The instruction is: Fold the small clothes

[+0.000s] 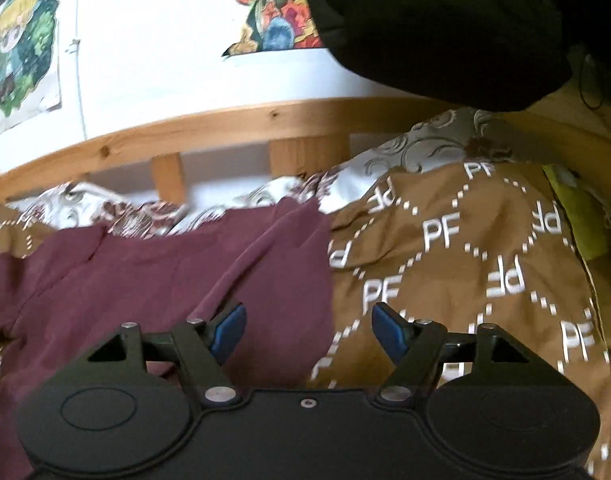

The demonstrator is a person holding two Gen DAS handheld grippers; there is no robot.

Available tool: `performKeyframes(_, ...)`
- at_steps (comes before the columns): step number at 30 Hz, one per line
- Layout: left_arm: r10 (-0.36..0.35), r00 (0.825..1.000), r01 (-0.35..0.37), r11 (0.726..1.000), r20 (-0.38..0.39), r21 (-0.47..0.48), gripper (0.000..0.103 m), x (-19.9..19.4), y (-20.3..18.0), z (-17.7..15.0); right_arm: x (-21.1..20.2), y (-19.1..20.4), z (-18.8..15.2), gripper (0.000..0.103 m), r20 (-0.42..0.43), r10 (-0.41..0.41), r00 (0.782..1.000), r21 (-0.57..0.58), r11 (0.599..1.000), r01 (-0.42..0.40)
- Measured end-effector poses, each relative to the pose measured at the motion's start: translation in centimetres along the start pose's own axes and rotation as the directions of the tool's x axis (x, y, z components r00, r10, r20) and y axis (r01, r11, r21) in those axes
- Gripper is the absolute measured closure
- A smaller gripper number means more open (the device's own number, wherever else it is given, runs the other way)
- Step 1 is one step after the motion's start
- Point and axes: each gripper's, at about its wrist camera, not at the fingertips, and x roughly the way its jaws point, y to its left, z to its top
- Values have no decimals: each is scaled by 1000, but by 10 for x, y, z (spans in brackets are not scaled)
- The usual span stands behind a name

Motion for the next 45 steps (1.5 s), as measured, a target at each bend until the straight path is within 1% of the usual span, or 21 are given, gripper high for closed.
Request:
performKeyframes(3, 24, 1000, -24, 1000, 4, 2, 1, 8, -6, -1, 15, -6, 12, 32, 54, 12, 998, 2, 1000, -13)
performKeyframes(5, 36, 999, -36, 999, -7, -7, 2, 16, -10, 0, 28, -7, 23, 39, 71, 32, 997, 30, 999, -34)
performKeyframes(7, 53, 999, -53, 999, -10, 3, 2, 20, -13, -2, 37, -5, 31, 50, 79, 41, 996, 27, 999, -43)
performKeyframes(12, 71, 997, -70, 996, -5, 45, 2, 24, -18, -9, 59, 9, 39, 59, 24, 76, 997, -59, 995, -74)
performKeyframes(14, 71, 997, -70, 996, -7, 53, 2, 24, -19, -10, 73, 16, 38, 74, -21, 23, 1000, -106, 994, -25)
performKeyframes(15, 69, 998, -68, 996, -9, 57, 2, 24, -20, -11, 78, 20, 37, 95, -35, 0, 999, -116, 993, -4)
performKeyframes(16, 67, 998, -67, 996, -9, 60, 2, 25, -20, -12, 82, 19, 37, 97, -37, -5, 999, -99, 995, 1)
performKeyframes(18, 65, 998, -65, 996, -10, 64, 2, 25, -22, -13, 81, 10, 40, 98, 11, 20, 1000, -4, 1000, -20)
performKeyframes(21, 81, 996, -77, 993, -38, 86, 2, 32, -25, -16, 73, 0, 51, 98, 105, 17, 994, 78, 997, -25)
performKeyframes(23, 94, 994, -88, 990, -56, 106, 2, 36, -28, -18, 74, -9, 60, 95, 121, 26, 992, 138, 990, -42)
performKeyframes(24, 92, 994, -86, 991, -54, 107, 2, 35, -27, -18, 77, -14, 62, 87, 102, 42, 994, 169, 984, -59)
performKeyframes(25, 89, 995, -84, 991, -52, 103, 2, 33, -27, -18, 78, -20, 61, 70, 90, 52, 995, 195, 978, -69)
performKeyframes(26, 87, 995, -81, 992, -52, 96, 2, 32, -26, -18, 76, -23, 59, 63, 84, 48, 995, 201, 978, -65)
performKeyframes(27, 83, 995, -78, 993, -53, 87, 2, 32, -25, -18, 72, -27, 54, 53, 77, 45, 996, 186, 981, -59)
performKeyframes(30, 73, 995, -69, 996, -66, 60, 2, 32, -21, -17, 58, -31, 39, 49, 16, 21, 1000, 112, 993, -22)
performKeyframes(33, 57, 996, -54, 997, -68, 45, 2, 31, -19, -15, 44, -36, 22, 44, -85, 48, 995, 32, 998, -46)
performKeyframes(36, 54, 996, -50, 997, -68, 54, 2, 30, -21, -16, 40, -34, 5, 35, -125, 50, 991, -68, 996, -59)
performKeyframes(39, 66, 995, -60, 995, -79, 75, 2, 33, -23, -17, 50, -31, -8, 37, -133, 89, 987, -52, 994, -96)
performKeyframes(41, 81, 993, -73, 993, -88, 92, 2, 35, -23, -18, 60, -29, -13, 54, -134, 122, 983, -13, 992, -124)
performKeyframes(42, 80, 993, -71, 993, -88, 93, 2, 35, -23, -18, 63, -31, -13, 69, -145, 155, 977, 45, 988, -150)
performKeyframes(45, 80, 992, -72, 994, -97, 83, 2, 33, -23, -16, 58, -38, -6, 89, -176, 182, 967, 166, 974, -153)
